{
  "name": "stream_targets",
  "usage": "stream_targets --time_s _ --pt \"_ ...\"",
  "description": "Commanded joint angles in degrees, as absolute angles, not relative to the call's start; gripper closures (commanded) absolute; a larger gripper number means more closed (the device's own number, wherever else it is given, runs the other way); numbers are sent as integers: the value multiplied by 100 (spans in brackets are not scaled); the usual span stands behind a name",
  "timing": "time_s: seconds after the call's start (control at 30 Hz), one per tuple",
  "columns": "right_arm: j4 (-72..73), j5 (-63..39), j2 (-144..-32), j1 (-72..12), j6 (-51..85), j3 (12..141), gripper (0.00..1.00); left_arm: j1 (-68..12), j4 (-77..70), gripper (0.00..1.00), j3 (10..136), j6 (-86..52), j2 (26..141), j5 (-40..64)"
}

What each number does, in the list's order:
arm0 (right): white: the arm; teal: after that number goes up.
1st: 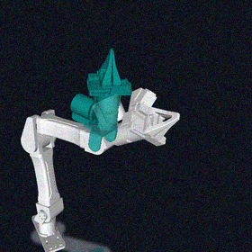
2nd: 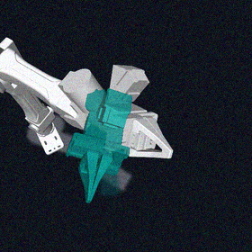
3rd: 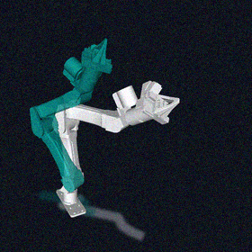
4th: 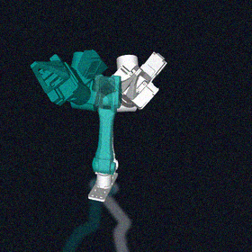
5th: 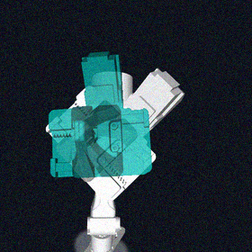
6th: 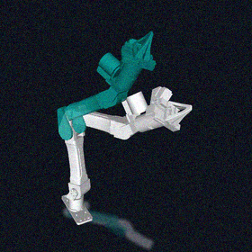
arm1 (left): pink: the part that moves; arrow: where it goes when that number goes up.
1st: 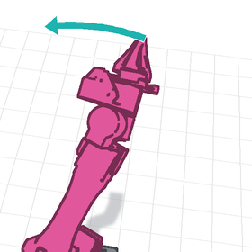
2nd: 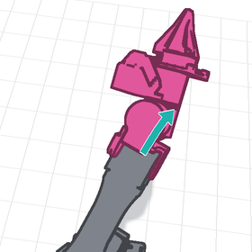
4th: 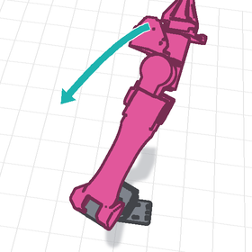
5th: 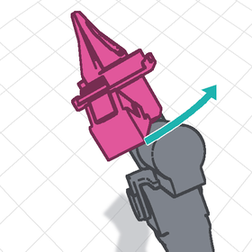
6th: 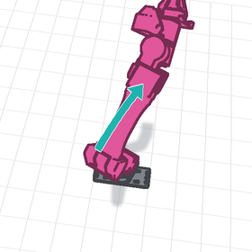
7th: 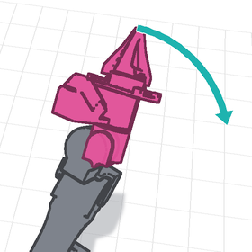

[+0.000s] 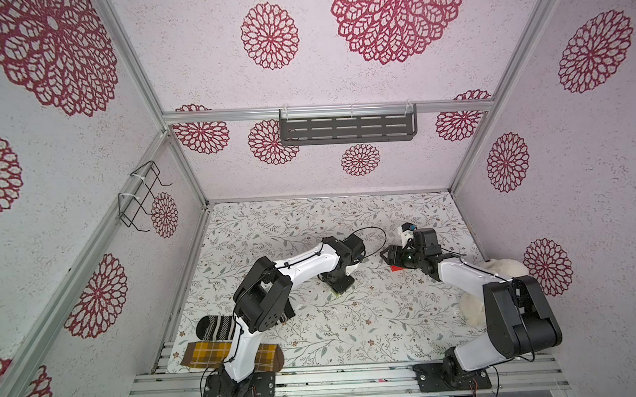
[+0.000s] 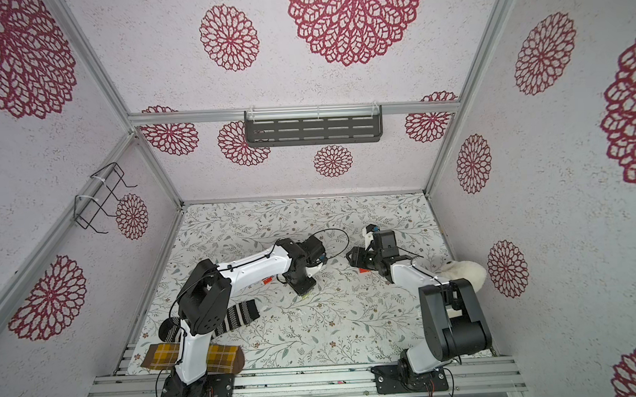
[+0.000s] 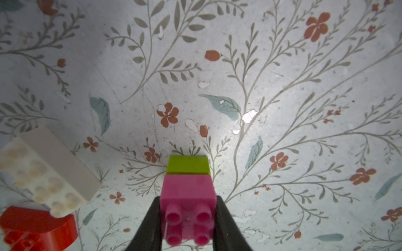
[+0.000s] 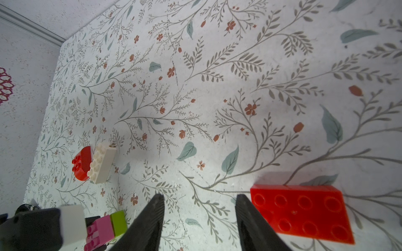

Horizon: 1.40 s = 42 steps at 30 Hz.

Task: Assemble an ice cream with lego
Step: Assemble the lego brick with the lego brick.

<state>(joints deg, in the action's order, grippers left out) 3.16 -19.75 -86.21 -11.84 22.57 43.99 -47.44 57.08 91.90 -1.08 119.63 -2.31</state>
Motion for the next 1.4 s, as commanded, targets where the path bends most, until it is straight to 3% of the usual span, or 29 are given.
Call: stream_targets --time_s 0.0,0.53,1.03,1.27,1.37 --pt "414 -2064 -8630 -1201 2294 4464 44 -4676 5657 100 9031 183 12059 -249" --pt "431 -2153 -8495 -1197 2276 4447 44 -4405 5480 100 8701 -5 12335 1073" --pt "437 -2129 -8430 -1203 2274 4433 42 -4840 5252 100 8467 -395 12832 -412" --pt "500 -1872 -8208 -1192 2300 4318 33 -4966 4988 100 8243 -573 12729 -669" --pt "538 -1794 -8116 -1178 2326 4276 30 -4959 4922 94 8191 -596 12640 -634"
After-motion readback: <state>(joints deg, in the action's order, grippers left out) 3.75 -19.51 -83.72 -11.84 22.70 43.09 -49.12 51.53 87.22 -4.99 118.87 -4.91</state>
